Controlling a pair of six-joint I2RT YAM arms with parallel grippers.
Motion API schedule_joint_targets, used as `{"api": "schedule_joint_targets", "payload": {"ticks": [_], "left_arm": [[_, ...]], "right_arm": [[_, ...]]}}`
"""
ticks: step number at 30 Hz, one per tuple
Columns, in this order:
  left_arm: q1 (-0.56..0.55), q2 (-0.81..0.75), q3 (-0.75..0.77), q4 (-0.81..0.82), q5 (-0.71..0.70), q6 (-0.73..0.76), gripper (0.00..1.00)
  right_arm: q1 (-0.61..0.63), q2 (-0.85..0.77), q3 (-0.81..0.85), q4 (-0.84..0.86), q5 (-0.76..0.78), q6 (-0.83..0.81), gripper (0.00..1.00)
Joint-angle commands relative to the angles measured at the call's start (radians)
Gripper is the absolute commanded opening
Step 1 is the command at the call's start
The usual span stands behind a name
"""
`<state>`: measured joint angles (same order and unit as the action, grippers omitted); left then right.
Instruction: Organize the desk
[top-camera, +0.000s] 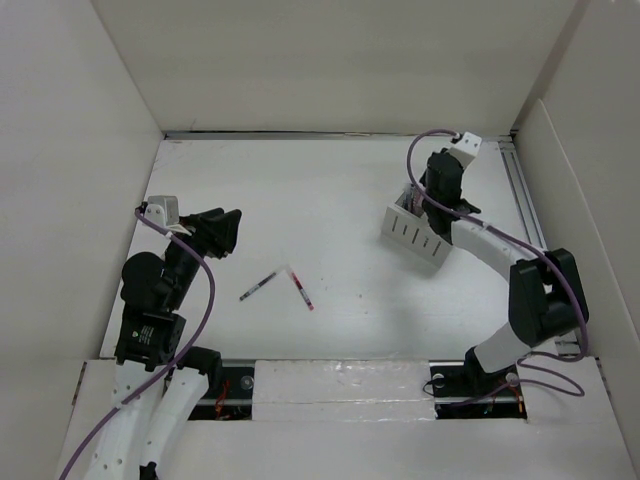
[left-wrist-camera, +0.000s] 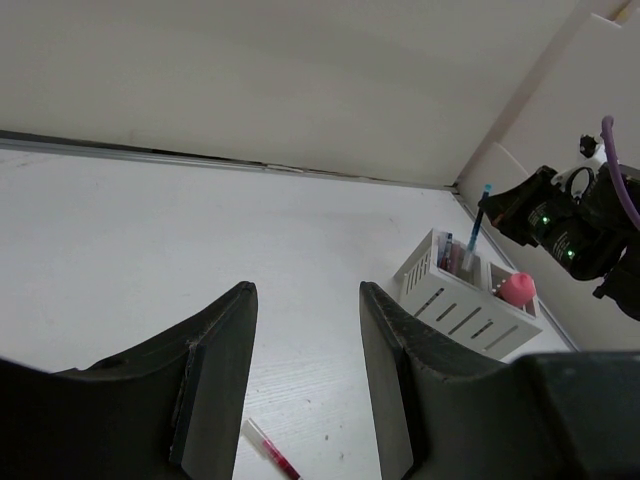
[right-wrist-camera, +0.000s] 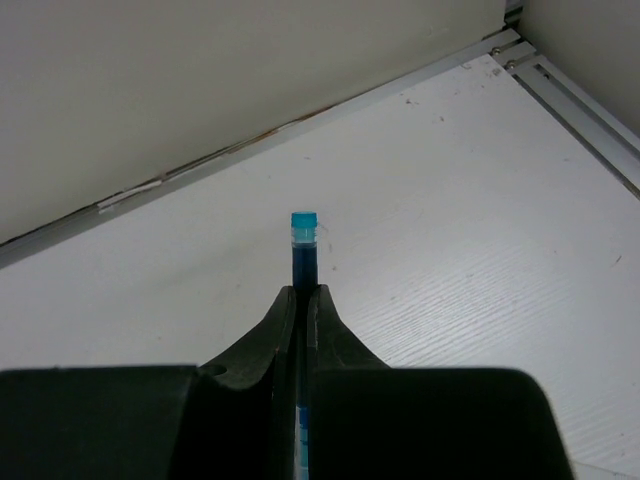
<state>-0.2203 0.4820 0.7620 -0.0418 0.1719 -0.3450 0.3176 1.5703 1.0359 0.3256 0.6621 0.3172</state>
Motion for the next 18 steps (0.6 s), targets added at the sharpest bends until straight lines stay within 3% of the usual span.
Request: {"api": "schedule_joint_targets", "payload": {"ticks": [1,2,3,4,9,12,14,15,17,18], "left_arm": [[0.006,0.001,0.023,0.048,0.005,0.008,0.41],[0.006,0.007,0.025,0.046,0.008,0.009,0.41],[0.006,0.009,0.025,0.048,0.018,0.008,0.41],[0.006,0.010,0.023,0.049,0.018,0.006,0.41],[0.006,0.018,0.025,0.048,0.021,0.005,0.41],[0.006,0.017,0.020,0.052,0.017,0.005,0.41],[0.006,0.020,0.023,0.048,0.014,0.003,0.41],[0.006,0.021,0.025,0.048,0.020,0.004,0.41],[0.006,0.017,0.022,0.051,0.021,0.004,0.41],[0.006,0.014,0.020,0.052,0.015,0.005,0.41]], "right_arm": [[0.054,-0.018,-0.023,0.102,0.068,-0.004,0.00],[0.066,-0.021,-0.037,0.107,0.079,-0.003,0.00],[0.101,-0.036,-0.080,0.142,0.118,-0.010,0.22],[0.119,-0.052,-0.100,0.154,0.131,-0.015,0.27],[0.144,-0.113,-0.142,0.139,0.134,-0.009,0.38],[0.195,-0.174,-0.155,0.090,0.116,0.022,0.39],[0.248,-0.214,-0.165,0.067,0.065,0.051,0.33],[0.268,-0.220,-0.169,0.047,0.024,0.056,0.19],[0.316,-0.216,-0.172,0.033,-0.106,0.089,0.03],[0.366,-0.181,-0.171,0.035,-0.160,0.094,0.00]]}}
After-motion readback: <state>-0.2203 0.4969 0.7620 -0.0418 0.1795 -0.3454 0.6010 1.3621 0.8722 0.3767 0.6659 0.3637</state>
